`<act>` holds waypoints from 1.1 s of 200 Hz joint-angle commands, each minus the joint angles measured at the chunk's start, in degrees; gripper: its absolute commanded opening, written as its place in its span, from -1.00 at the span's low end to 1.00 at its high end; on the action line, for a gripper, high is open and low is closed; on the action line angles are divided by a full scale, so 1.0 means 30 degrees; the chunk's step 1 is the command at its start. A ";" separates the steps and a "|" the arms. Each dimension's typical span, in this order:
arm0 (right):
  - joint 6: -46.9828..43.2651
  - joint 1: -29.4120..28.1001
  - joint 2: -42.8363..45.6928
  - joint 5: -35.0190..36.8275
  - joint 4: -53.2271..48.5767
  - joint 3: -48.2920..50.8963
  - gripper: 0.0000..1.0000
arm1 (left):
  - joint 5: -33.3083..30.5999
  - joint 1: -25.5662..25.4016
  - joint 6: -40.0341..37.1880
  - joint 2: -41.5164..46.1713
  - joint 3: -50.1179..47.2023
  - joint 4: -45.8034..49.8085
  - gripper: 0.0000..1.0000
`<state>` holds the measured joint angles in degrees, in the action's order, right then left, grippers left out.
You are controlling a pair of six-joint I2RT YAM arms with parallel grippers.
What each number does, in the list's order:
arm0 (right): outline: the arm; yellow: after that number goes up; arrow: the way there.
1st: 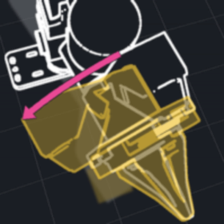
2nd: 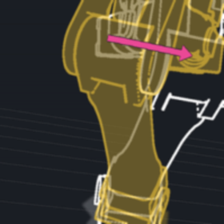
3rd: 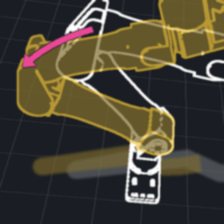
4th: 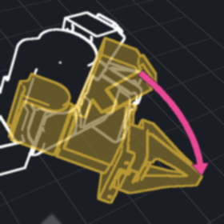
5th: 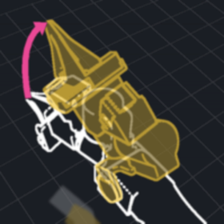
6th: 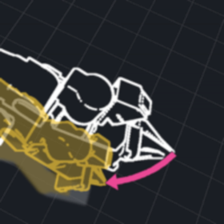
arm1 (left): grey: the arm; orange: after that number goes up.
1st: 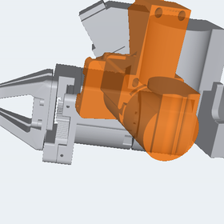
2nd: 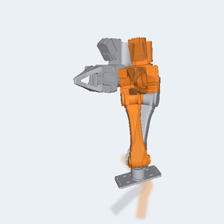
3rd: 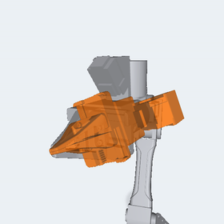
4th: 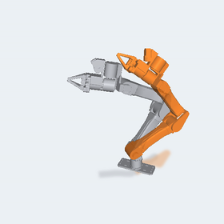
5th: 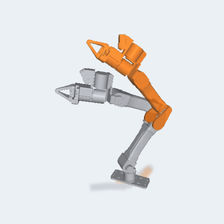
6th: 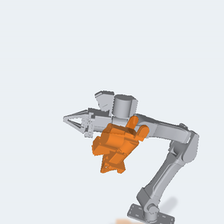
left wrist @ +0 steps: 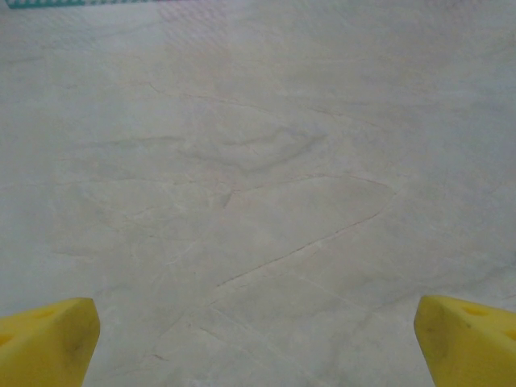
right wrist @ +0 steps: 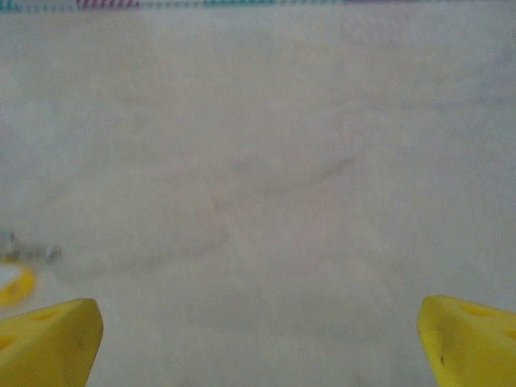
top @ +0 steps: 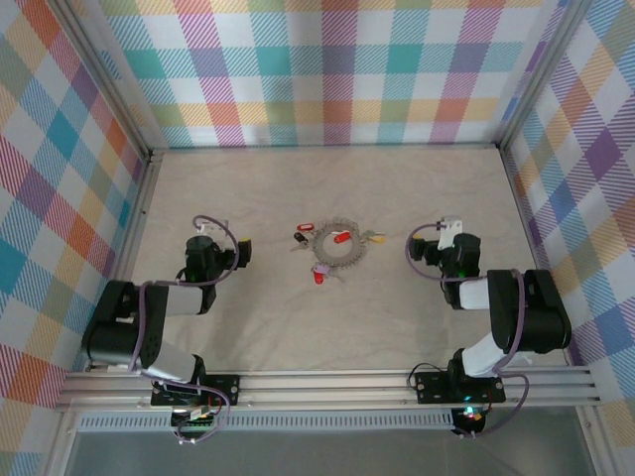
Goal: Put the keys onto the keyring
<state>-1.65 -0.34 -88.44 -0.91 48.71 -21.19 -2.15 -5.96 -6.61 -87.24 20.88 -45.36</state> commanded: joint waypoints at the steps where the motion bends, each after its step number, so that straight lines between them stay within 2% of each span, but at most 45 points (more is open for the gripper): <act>1: 0.0726 0.0113 0.0076 -0.0372 -0.0274 -0.0799 0.99 | -0.0042 0.0352 0.0688 -0.0644 0.0714 -0.0670 1.00; 19: 0.0701 0.0113 0.0137 -0.0372 -0.0368 -0.0788 0.99 | -0.0635 0.0535 0.1257 -0.0883 0.1134 -0.0302 1.00; 220: 0.0668 0.0113 0.0133 -0.0430 -0.0482 -0.0854 0.99 | -0.0602 0.0607 0.1297 -0.0853 0.1126 -0.0176 1.00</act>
<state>-0.60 -0.34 -88.40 -1.15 47.20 -23.38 -3.68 -4.82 -3.64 -89.84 23.42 -45.04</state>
